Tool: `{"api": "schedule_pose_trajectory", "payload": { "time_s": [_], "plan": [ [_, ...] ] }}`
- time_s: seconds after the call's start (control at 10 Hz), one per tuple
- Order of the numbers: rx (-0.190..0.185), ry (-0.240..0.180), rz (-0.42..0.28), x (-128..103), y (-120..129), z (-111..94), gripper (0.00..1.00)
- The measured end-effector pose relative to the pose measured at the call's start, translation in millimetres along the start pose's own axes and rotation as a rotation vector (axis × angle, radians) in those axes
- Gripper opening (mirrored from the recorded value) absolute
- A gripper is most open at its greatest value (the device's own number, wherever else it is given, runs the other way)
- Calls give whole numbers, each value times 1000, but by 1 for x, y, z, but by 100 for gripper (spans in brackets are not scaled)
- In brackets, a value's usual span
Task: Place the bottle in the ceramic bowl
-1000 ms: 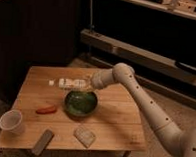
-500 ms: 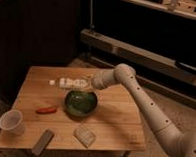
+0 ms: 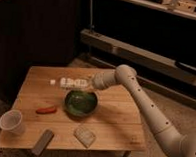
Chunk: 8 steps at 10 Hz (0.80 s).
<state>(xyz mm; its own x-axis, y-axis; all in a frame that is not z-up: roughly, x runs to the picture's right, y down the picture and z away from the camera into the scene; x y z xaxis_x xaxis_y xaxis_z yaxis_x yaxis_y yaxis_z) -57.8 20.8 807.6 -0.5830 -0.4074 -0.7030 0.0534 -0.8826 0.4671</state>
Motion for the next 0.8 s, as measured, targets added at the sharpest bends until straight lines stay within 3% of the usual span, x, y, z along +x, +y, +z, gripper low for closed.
{"api": "schedule_pose_trajectory", "payload": {
  "time_s": [0.6,0.8],
  "plan": [
    [-16,16,-7,-3,0,-3,5],
    [-28,25,-5,-7,2,-7,14]
  ]
}}
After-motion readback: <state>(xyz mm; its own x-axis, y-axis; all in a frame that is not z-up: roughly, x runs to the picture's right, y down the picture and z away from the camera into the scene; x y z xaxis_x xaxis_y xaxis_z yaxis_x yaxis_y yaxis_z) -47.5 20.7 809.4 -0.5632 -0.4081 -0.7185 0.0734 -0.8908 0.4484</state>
